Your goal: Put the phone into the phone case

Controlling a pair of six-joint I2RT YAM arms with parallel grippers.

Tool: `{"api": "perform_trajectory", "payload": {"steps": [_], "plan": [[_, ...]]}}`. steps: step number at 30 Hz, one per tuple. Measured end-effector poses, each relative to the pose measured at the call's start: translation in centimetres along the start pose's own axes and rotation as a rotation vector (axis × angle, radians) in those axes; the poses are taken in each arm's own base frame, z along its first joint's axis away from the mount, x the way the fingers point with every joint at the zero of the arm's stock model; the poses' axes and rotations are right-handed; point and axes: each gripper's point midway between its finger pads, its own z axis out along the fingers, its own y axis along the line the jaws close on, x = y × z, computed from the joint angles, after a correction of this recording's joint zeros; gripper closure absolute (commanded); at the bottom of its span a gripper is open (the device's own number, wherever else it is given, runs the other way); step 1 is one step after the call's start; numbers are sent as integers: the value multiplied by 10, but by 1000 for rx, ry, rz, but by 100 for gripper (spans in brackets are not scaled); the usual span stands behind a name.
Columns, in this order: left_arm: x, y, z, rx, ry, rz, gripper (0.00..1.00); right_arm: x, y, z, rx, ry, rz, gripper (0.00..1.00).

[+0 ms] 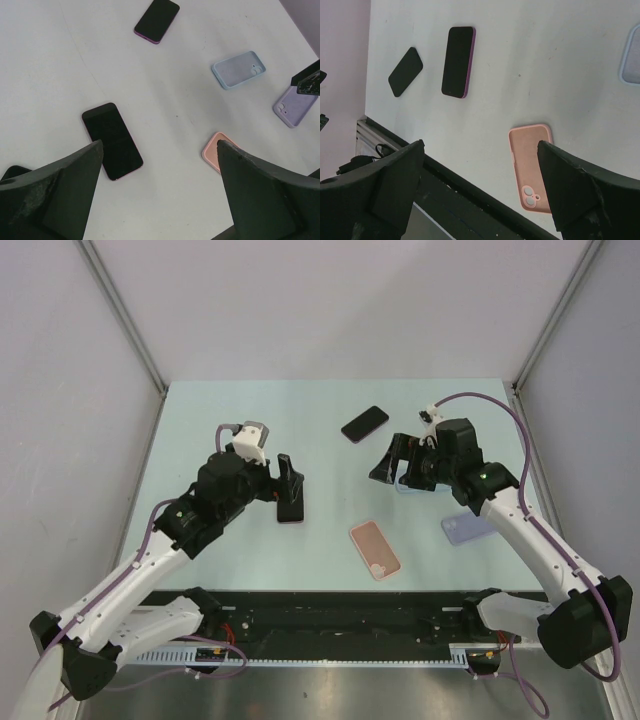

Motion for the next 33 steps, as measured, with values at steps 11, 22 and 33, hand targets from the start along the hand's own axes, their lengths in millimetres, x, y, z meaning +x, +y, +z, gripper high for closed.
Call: {"api": "perform_trajectory", "payload": {"steps": [11,22,33], "plan": [[0,3,1,-20,-1,0,0,-1,-1,-1,9,-9,7,0],[28,25,37,-148,192,-161,3,6,-30,1,146,-3,26,1],[46,69,103,-325,416,-183,0,30,-44,5,178,65,12,0]]}}
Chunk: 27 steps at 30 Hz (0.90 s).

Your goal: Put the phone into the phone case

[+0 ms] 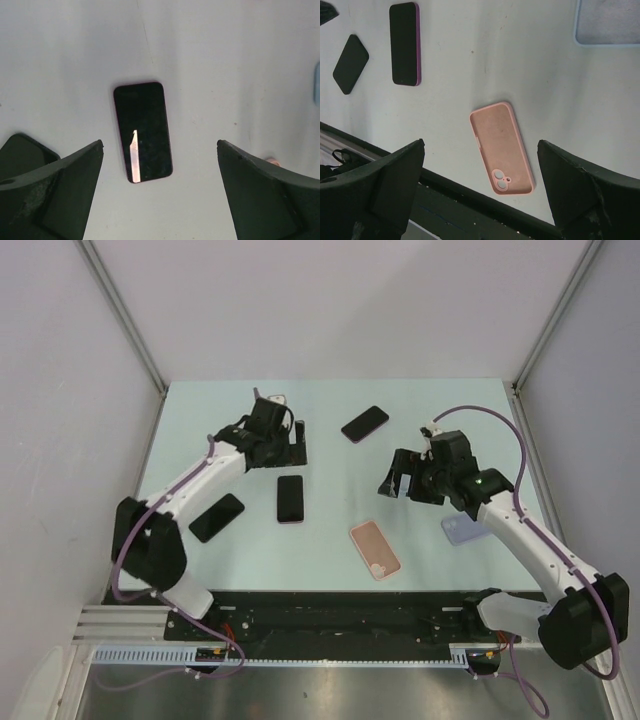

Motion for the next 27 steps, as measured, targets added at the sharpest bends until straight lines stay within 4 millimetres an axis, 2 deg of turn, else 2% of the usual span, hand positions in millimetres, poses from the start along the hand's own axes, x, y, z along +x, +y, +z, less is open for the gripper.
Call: {"api": "perform_trajectory", "payload": {"steps": [3,6,9,16,27], "plan": [[7,1,26,-34,72,45,0,4,-1,-3,-6,-2,-9,0],[31,12,48,-86,171,71,0,10,-2,-7,-19,-3,-18,1],[51,20,60,-123,246,84,1,12,0,-9,-37,-10,-26,1],[73,26,70,-140,305,93,3,18,3,-7,-79,-1,-34,2],[105,20,87,-143,365,137,4,22,1,-3,-96,6,-30,3]]}}
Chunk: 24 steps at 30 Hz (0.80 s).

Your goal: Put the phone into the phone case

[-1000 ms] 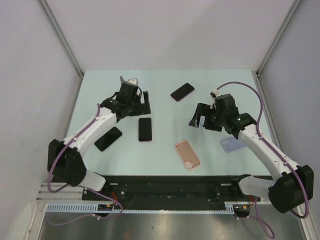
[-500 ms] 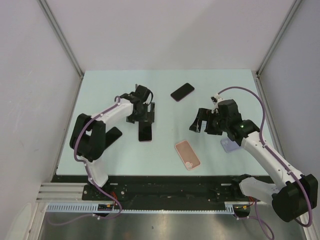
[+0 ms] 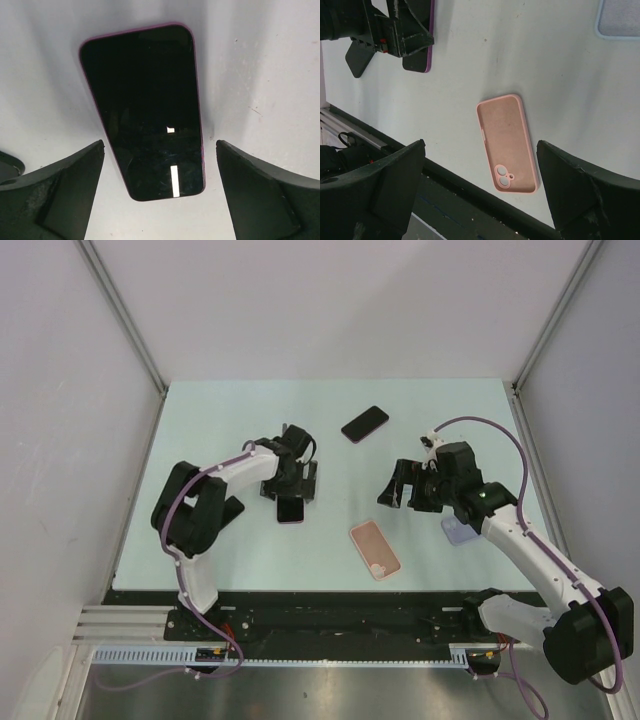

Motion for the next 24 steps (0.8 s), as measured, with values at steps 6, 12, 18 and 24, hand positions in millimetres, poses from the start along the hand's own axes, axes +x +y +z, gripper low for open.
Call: {"api": "perform_trajectory", "payload": {"steps": [6,12,18,24], "plan": [[12,-1,10,-7,33,9,12,-3,0,-1,-5,-12,2,4],[11,-1,10,-6,29,6,25,4,-3,3,-10,-1,5,10],[11,-1,11,-4,26,3,30,26,-20,13,21,55,17,26],[13,-1,9,7,12,1,34,64,-49,43,100,202,53,44]]}}
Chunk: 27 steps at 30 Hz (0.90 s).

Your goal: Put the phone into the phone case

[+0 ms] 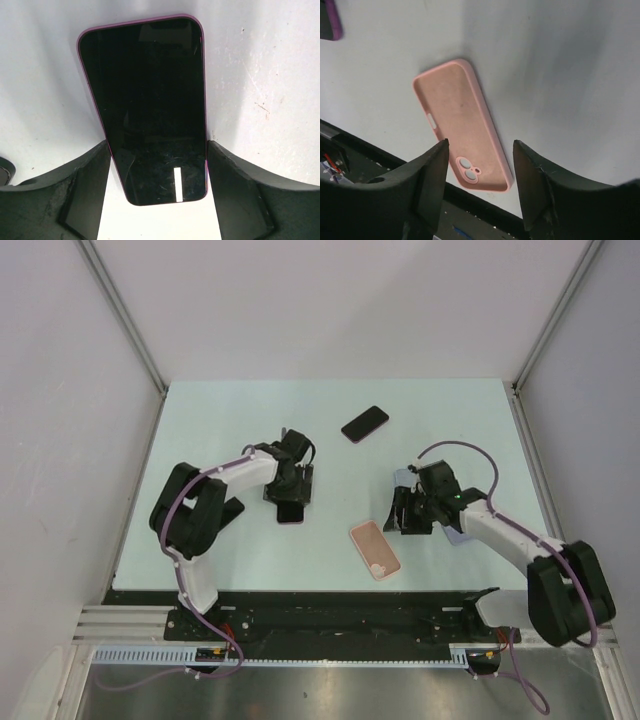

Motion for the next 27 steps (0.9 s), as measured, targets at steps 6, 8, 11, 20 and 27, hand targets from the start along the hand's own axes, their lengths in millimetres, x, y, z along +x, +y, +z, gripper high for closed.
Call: {"api": "perform_trajectory", "payload": {"steps": [6,8,11,20,27], "plan": [[9,-3,-5,39,11,-1,36,39,-6,40,49,152,-14,57],[14,-6,-7,67,17,-5,37,43,-1,49,45,165,-29,67],[17,-13,-10,113,22,-19,38,37,5,60,32,146,-39,85],[23,-22,-15,175,20,-55,39,28,17,75,15,102,43,100],[26,-23,-18,186,26,-58,39,18,22,82,10,65,118,98]]}}
